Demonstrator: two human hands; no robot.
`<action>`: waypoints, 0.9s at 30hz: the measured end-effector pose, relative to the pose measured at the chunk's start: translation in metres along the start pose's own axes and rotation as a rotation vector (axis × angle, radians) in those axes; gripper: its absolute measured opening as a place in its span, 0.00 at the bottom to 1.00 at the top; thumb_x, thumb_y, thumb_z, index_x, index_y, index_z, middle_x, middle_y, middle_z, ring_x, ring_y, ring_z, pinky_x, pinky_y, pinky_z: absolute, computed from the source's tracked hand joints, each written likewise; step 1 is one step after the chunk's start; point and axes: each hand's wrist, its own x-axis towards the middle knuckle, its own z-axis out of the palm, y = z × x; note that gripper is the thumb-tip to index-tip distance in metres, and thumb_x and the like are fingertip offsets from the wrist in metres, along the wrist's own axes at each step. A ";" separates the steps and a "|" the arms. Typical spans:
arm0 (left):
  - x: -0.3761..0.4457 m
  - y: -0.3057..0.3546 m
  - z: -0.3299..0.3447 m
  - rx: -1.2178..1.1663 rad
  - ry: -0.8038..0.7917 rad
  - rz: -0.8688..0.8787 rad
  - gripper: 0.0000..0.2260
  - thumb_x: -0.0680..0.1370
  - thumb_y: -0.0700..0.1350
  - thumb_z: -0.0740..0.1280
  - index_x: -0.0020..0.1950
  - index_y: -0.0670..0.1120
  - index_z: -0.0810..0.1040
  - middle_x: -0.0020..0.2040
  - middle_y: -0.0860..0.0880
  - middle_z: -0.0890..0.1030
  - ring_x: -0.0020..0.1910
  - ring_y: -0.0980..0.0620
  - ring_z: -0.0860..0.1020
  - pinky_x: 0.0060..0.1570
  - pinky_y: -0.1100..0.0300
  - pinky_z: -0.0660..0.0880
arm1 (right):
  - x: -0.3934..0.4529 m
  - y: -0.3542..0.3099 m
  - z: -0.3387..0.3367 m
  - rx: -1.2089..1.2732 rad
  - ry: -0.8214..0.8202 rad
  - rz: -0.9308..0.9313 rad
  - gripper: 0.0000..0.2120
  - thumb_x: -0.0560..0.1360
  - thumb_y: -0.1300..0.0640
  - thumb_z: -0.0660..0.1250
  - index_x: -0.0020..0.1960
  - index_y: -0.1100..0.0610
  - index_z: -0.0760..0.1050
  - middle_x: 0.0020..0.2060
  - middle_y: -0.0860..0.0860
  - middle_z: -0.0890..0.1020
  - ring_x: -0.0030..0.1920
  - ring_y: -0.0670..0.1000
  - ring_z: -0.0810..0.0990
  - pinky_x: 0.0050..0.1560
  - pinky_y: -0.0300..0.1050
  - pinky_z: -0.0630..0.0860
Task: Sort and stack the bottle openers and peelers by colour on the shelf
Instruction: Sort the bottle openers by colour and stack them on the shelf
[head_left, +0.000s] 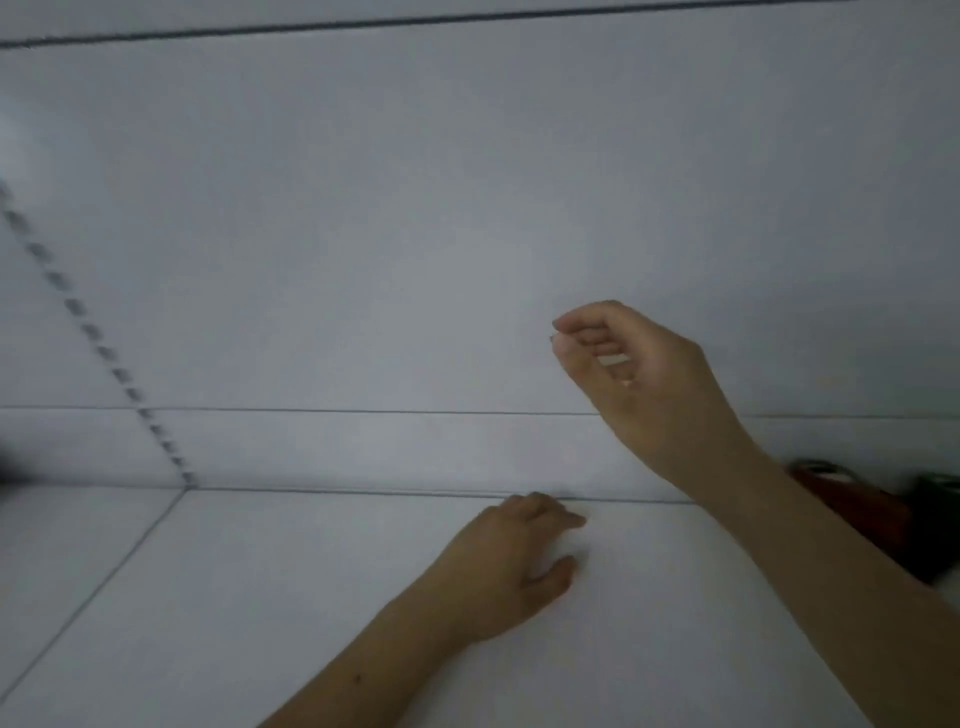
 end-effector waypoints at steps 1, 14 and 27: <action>-0.018 -0.008 -0.017 -0.003 0.064 -0.083 0.18 0.81 0.54 0.61 0.71 0.53 0.73 0.67 0.55 0.74 0.63 0.56 0.73 0.64 0.64 0.68 | 0.003 -0.009 0.028 0.034 -0.057 -0.042 0.13 0.77 0.46 0.65 0.58 0.50 0.78 0.50 0.39 0.82 0.51 0.37 0.79 0.50 0.27 0.73; -0.312 -0.171 -0.175 0.106 0.874 -0.634 0.14 0.77 0.45 0.59 0.57 0.54 0.80 0.51 0.61 0.76 0.49 0.62 0.77 0.45 0.64 0.76 | 0.029 -0.178 0.344 0.228 -0.490 -0.386 0.26 0.73 0.38 0.61 0.69 0.44 0.67 0.60 0.33 0.71 0.61 0.32 0.70 0.59 0.28 0.66; -0.421 -0.319 -0.342 0.303 0.508 -0.964 0.18 0.80 0.53 0.63 0.69 0.51 0.72 0.63 0.52 0.74 0.60 0.51 0.74 0.54 0.57 0.74 | 0.077 -0.297 0.617 -0.477 -0.977 -0.305 0.44 0.67 0.35 0.73 0.75 0.51 0.60 0.68 0.51 0.73 0.63 0.53 0.74 0.61 0.49 0.74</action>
